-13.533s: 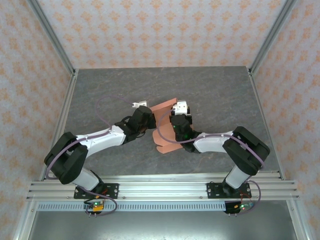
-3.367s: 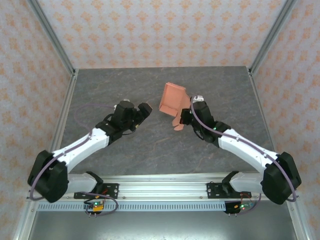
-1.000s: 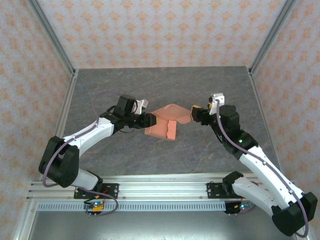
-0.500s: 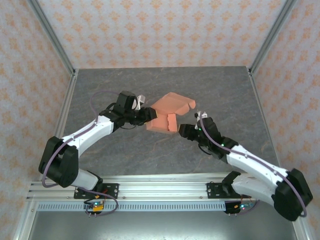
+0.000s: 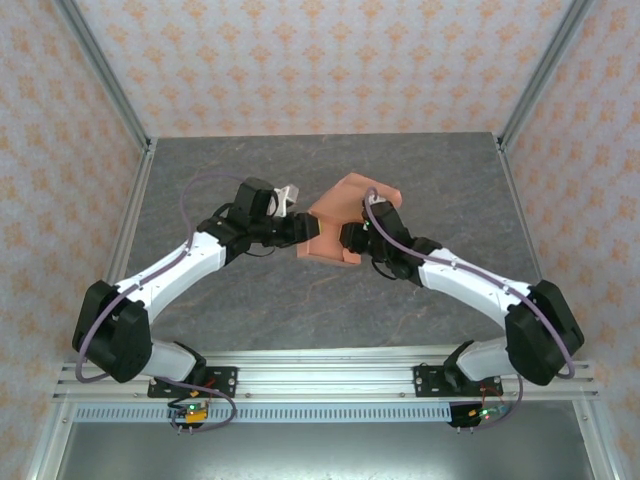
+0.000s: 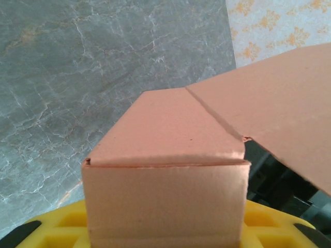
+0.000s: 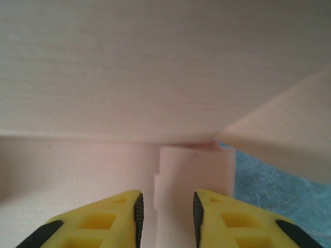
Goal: Fold the paper box
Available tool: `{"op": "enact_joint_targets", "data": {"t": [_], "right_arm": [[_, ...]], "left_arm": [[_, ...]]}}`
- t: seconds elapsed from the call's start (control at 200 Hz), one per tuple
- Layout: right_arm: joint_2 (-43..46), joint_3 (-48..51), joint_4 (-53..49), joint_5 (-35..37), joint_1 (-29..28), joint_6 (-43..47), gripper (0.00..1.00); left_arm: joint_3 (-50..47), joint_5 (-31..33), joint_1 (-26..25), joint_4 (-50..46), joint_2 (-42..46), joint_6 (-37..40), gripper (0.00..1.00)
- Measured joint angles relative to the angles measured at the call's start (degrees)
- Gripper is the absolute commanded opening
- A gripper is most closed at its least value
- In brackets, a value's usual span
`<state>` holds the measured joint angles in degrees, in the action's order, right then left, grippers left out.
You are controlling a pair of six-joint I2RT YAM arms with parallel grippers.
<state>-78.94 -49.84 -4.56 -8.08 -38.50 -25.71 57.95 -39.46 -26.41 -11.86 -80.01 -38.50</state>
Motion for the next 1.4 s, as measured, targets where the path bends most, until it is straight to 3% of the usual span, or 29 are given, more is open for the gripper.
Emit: {"op": "enact_joint_targets", "data": {"t": [0.26, 0.425, 0.811, 0.941, 1.021, 1.096, 1.316, 1.401], "right_arm": [[0.0, -1.1, -1.8, 0.0, -0.4, -0.2, 0.44], [3.2, -1.1, -5.3, -0.3, 0.2, -0.4, 0.45], [8.0, 2.0, -7.9, -0.7, 2.0, -2.8, 0.37], [4.8, 1.9, -7.7, -1.8, 2.0, -3.4, 0.35], [2.4, 1.6, -6.6, -3.1, 1.9, -3.7, 0.25], [0.6, 0.3, -5.9, -4.1, 1.9, -4.4, 0.22], [-4.6, -5.0, -7.5, -3.0, 1.7, -3.5, 0.25], [-6.0, -6.7, -9.0, -1.6, 1.0, -2.3, 0.12]], "left_arm": [[0.0, 1.0, -0.1, -0.9, 0.9, 1.0, 0.3], [0.0, 1.7, -0.2, -1.8, 1.5, 1.5, 0.29], [0.1, 2.1, -0.2, 0.0, 1.7, 0.2, 0.29], [0.1, 1.4, -0.2, 1.5, 1.7, -1.3, 0.28], [0.0, 1.4, -0.2, 1.6, 1.7, -2.3, 0.28], [-0.3, 1.4, -0.2, 2.1, 1.7, -3.0, 0.28], [-0.4, 2.5, -0.2, 3.5, 2.0, -3.9, 0.27], [-0.4, 3.2, -0.2, 3.6, 2.0, -4.0, 0.27]]}}
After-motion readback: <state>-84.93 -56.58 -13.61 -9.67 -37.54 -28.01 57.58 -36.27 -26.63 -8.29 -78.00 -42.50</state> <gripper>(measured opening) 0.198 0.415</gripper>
